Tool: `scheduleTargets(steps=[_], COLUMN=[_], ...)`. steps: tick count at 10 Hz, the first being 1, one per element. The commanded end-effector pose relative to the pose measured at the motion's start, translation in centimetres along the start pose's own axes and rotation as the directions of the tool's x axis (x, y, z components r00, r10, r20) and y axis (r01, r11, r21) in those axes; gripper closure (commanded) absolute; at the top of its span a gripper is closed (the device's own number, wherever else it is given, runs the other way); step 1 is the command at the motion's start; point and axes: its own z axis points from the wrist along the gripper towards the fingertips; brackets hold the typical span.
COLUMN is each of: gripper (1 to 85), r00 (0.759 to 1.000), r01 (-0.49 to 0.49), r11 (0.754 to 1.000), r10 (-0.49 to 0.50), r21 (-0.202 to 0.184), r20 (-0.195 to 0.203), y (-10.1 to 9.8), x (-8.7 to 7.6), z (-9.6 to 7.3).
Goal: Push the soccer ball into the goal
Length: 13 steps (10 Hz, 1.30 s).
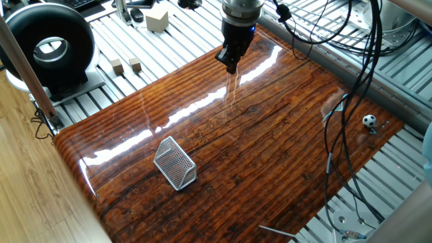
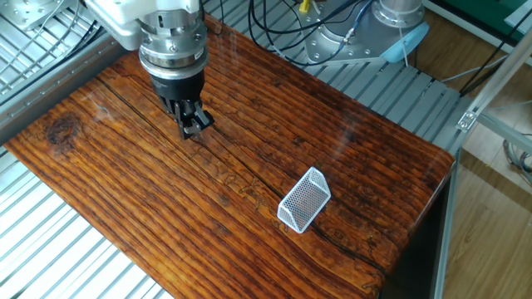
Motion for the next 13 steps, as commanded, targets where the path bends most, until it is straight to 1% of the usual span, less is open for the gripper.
scheduleTargets(steps=[1,2,3,4,5,6,7,8,9,10,11,12,13], gripper=[84.7,84.7,84.7,84.7,84.7,84.7,84.7,84.7,84.7,84.7,84.7,84.7,84.7], r00=[0.996,0.994,0.987,0.974,0.95,0.947,0.95,0.953,0.952,0.953,0.955,0.955,0.953], r01=[0.087,0.109,0.158,0.228,0.312,0.318,0.311,0.304,0.306,0.299,0.286,0.283,0.287], r11=[0.994,0.989,0.982,0.97,0.949,0.948,0.95,0.951,0.949,0.953,0.958,0.959,0.957], r10=[-0.087,-0.107,-0.156,-0.228,-0.312,-0.317,-0.31,-0.303,-0.305,-0.296,-0.282,-0.279,-0.281], r21=[0.06,0.098,0.103,0.086,0.042,0.013,0.036,0.063,0.071,0.054,0.028,0.032,0.05], r20=[-0.01,-0.023,-0.029,-0.004,-0.02,-0.041,-0.036,-0.023,-0.027,-0.062,-0.097,-0.097,-0.111], y=[-1.7,-2.7,-2.8,-2.3,-1.3,-0.7,-1.3,-1.8,-2.1,-1.9,-2.8,-4.4,-6.4], x=[0.1,0.3,0.3,-0.4,0.2,0.9,0.6,0.1,0.1,1.1,2.3,2.8,4.0], z=[-0.2,-0.2,-0.3,-0.2,-0.1,-0.1,-0.2,-0.2,-0.2,-0.2,-0.5,-0.7,-0.9])
